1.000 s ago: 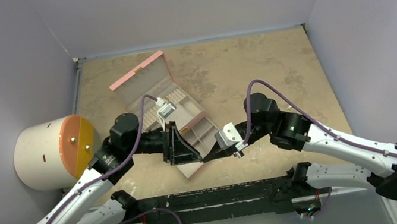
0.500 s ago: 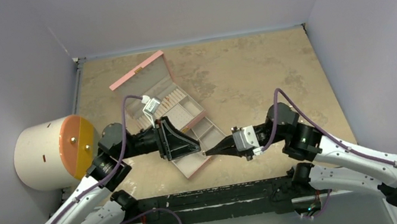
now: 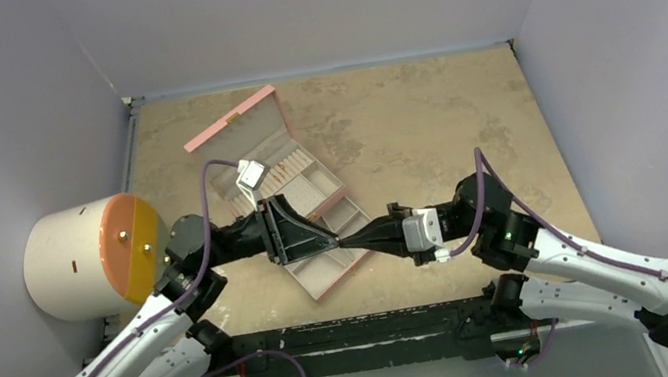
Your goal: Organize the mixed jewelry
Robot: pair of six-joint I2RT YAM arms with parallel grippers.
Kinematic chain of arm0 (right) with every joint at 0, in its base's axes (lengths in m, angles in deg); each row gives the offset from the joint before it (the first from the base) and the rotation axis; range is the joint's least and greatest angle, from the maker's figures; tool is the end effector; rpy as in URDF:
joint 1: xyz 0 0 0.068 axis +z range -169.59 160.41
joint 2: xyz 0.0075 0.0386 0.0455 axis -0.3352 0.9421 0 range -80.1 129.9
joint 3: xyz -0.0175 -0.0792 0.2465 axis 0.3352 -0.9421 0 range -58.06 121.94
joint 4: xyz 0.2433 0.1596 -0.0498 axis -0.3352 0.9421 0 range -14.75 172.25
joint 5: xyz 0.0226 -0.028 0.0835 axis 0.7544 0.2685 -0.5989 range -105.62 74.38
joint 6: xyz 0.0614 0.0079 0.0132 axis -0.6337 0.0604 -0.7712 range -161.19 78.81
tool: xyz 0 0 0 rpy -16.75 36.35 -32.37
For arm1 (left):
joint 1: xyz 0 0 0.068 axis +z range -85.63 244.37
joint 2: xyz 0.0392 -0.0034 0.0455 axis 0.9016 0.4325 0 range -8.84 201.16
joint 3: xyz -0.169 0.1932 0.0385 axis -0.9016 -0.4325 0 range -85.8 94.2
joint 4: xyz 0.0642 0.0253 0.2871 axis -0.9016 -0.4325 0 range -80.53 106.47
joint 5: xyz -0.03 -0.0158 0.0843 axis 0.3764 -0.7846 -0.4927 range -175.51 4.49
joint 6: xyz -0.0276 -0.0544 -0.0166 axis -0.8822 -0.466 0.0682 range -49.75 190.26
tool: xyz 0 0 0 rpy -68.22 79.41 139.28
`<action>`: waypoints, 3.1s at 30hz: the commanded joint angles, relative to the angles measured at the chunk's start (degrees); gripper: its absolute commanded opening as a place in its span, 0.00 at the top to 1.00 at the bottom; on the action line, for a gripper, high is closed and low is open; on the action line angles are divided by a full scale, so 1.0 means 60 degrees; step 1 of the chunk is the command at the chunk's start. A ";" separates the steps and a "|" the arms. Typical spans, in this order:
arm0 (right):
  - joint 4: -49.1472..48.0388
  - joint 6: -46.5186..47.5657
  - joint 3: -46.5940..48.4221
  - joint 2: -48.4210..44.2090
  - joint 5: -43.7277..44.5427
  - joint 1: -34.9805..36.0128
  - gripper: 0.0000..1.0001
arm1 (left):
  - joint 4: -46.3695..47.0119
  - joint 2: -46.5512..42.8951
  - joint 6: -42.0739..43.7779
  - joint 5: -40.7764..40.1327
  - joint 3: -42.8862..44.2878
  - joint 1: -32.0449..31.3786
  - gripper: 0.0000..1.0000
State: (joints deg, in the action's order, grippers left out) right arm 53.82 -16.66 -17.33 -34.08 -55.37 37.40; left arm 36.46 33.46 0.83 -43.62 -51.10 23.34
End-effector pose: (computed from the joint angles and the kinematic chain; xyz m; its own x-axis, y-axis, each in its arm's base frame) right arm 0.1039 0.2168 0.3582 0.5444 0.2520 -0.8001 -0.8281 0.0095 -0.5605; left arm 0.1513 -0.1747 0.3278 -0.8613 -0.1744 -0.4773 0.4961 -0.0850 -0.8641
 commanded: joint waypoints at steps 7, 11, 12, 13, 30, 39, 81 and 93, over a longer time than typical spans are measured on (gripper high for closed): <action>-0.1522 -0.0255 -0.0298 0.0195 0.0144 0.0052 1.00 | 0.1476 -0.0152 -0.0719 0.0081 -0.0257 -0.0037 0.63; -0.1766 -0.0496 -0.0366 0.0253 0.0236 0.0052 1.00 | 0.1710 -0.0181 -0.0851 0.0064 -0.0360 -0.0032 0.66; -0.1849 -0.0567 -0.0403 0.0238 0.0263 0.0052 1.00 | 0.1732 -0.0192 -0.0861 0.0068 -0.0374 -0.0040 0.67; -0.1934 -0.0644 -0.0440 0.0236 0.0267 0.0045 1.00 | 0.1735 -0.0213 -0.0865 0.0058 -0.0390 -0.0037 0.68; -0.2163 -0.1077 -0.0676 0.0101 0.0598 0.0052 1.00 | 0.1817 -0.0181 -0.0879 0.0057 -0.0420 -0.0043 0.98; -0.2086 -0.1297 -0.0764 -0.0006 0.0774 0.0048 1.00 | 0.1428 -0.0264 -0.0580 -0.0150 -0.0320 -0.0034 1.00; 0.1868 -0.3495 -0.0814 -0.0804 0.5414 0.0052 0.65 | -0.9760 0.5882 0.5908 -0.5878 0.5108 0.1991 1.00; 0.2046 -0.3694 -0.1090 -0.1088 0.5628 0.0052 0.65 | -1.0414 0.7481 0.6477 -0.6651 0.6164 0.1991 1.00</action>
State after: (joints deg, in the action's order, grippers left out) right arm 66.45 -37.79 -23.71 -39.74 -22.80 37.78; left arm -25.06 77.09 37.26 -81.56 -16.85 35.05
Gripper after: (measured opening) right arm 0.347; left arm 0.048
